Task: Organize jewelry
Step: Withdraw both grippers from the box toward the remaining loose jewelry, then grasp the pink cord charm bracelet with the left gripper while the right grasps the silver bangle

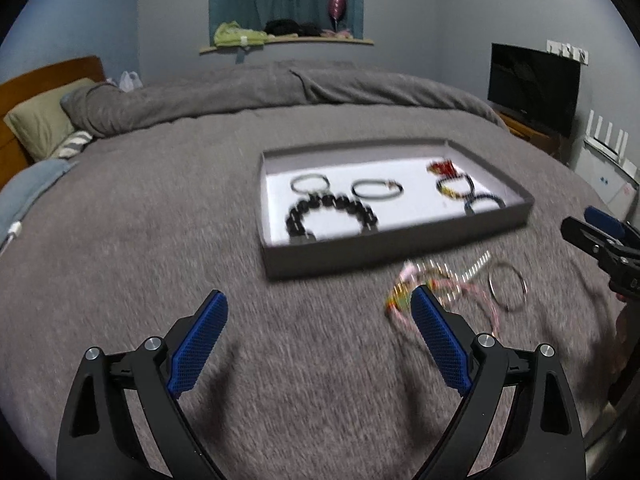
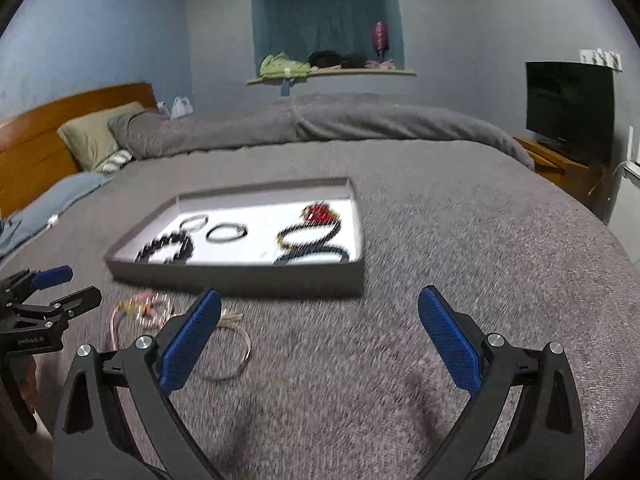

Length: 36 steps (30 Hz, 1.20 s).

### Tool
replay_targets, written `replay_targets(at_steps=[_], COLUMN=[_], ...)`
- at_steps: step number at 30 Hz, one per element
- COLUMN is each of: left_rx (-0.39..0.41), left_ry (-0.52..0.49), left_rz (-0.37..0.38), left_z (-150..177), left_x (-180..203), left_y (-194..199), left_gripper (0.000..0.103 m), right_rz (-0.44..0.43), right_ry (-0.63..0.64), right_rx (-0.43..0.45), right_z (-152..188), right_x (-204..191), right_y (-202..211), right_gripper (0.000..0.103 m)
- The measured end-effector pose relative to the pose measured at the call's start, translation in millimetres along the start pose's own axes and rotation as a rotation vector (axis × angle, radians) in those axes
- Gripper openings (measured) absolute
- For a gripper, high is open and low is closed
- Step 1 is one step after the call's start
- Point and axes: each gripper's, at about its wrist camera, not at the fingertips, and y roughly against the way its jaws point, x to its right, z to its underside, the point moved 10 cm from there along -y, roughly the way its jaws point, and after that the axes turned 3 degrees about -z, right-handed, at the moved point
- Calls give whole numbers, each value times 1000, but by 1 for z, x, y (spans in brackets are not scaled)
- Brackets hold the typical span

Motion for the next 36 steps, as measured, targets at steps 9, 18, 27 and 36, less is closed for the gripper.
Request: replay_targets(at_steps=[9, 18, 27, 36], left_rx=[-23, -20, -61, -78], left_ry=[-38, -63, -101, -101], left_rz=[44, 81, 102, 110], left_z=[11, 9, 16, 18], left_x=[18, 33, 42, 44], left_y=[-7, -10, -17, -20], left_gripper=[92, 90, 64, 50], right_rz=[-26, -76, -78, -90], right_ry=[94, 207, 248, 290], right_rx=[-64, -165, -209, -220], right_z=[22, 45, 52, 52], right_x=[-22, -47, -55, -67], right_y=[-6, -28, -36, -41], right_gripper=[97, 97, 93, 72])
